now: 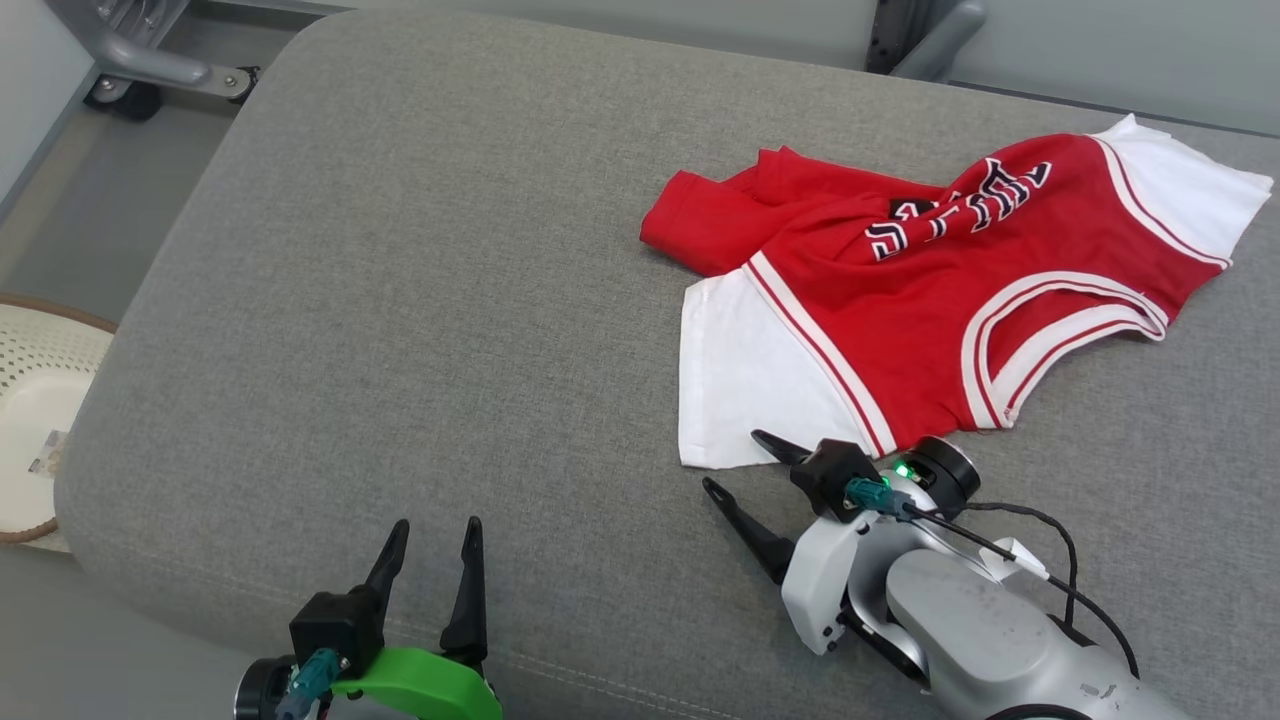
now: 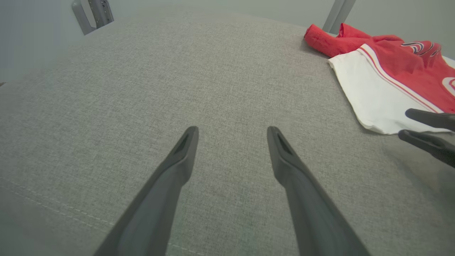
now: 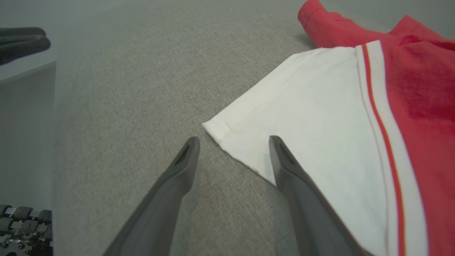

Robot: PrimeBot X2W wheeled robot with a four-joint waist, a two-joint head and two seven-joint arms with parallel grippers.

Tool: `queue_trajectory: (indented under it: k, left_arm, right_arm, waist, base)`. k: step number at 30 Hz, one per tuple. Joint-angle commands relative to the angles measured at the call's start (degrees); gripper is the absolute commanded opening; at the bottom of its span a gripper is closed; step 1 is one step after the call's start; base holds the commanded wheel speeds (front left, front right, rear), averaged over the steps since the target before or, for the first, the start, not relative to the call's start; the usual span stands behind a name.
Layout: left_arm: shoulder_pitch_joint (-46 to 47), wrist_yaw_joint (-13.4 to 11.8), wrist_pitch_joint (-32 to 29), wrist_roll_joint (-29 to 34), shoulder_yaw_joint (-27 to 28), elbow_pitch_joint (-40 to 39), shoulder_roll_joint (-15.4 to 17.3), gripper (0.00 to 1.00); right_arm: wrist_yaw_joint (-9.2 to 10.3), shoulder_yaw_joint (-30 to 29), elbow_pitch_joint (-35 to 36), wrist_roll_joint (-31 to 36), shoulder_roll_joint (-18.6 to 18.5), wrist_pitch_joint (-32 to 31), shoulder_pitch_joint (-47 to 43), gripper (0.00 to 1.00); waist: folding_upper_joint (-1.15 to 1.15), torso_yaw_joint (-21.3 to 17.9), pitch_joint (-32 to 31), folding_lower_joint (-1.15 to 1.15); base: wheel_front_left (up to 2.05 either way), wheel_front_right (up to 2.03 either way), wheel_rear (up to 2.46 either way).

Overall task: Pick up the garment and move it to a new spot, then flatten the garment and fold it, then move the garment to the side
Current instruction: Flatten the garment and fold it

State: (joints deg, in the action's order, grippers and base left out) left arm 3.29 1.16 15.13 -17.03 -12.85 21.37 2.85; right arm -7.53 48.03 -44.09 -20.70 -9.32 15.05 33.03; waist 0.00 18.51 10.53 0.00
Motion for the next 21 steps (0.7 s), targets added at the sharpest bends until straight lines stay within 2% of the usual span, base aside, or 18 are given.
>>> queue_trajectory:
  k: [1,7,9,11,12,13,14,19,21]
  left_arm:
    - [-0.1,-0.2,0.0,-0.3,-0.2,-0.1,0.1,1.00]
    - [0.9,-0.9,0.0,-1.4,-1.2,-0.3,0.1,1.00]
    - [1.0,-1.1,0.0,-1.5,-1.3,-0.4,0.1,1.00]
    - [1.2,-1.2,0.0,-1.8,-1.4,-0.5,0.1,1.00]
    - [1.2,-1.3,0.0,-1.9,-1.4,-0.5,0.1,1.00]
    - [1.3,-1.4,0.0,-2.0,-1.3,-0.5,0.1,1.00]
    - [1.3,-1.3,0.0,-2.0,-1.2,-0.4,0.1,1.00]
    - [0.7,-1.4,0.0,-1.6,-0.4,-0.1,0.1,1.00]
    - [0.2,-1.2,0.0,-1.2,0.1,0.0,0.1,1.00]
  right_arm:
    - [0.09,0.4,-1.5,0.2,-0.2,0.2,1.0,1.00]
    - [0.09,1.6,-6.8,0.9,0.9,0.1,3.4,1.00]
    - [0.09,1.8,-7.6,1.1,1.0,0.0,3.7,0.96]
    - [0.09,1.9,-9.4,1.0,1.3,0.0,4.1,0.48]
    - [0.09,2.0,-10.1,1.0,1.4,0.0,4.3,0.34]
    - [0.09,2.0,-10.7,1.0,1.5,0.0,4.4,0.04]
    - [0.09,1.9,-11.3,0.8,1.4,-0.1,4.3,0.00]
    - [0.11,-0.6,-9.2,0.4,0.1,0.0,3.5,0.00]
    - [0.11,-3.6,-7.2,0.5,-1.2,0.0,2.3,0.00]
  waist:
    - [0.00,1.2,1.0,0.00]
    - [0.00,2.3,2.1,0.00]
    - [0.00,2.4,2.2,0.00]
    - [0.00,2.5,2.6,0.00]
    - [0.00,2.4,2.7,0.00]
    - [0.00,2.3,2.8,0.00]
    - [0.00,2.2,2.8,0.00]
    - [0.00,0.4,1.6,0.00]
    - [0.00,-0.9,0.5,0.00]
  base:
    - [0.00,0.00,0.00]
    - [0.00,0.00,0.00]
    - [0.00,0.00,0.00]
    - [0.00,0.00,0.00]
    - [0.00,0.00,0.00]
    - [0.00,0.00,0.00]
    - [0.00,0.00,0.00]
    - [0.00,0.00,0.00]
    - [0.00,0.00,0.00]
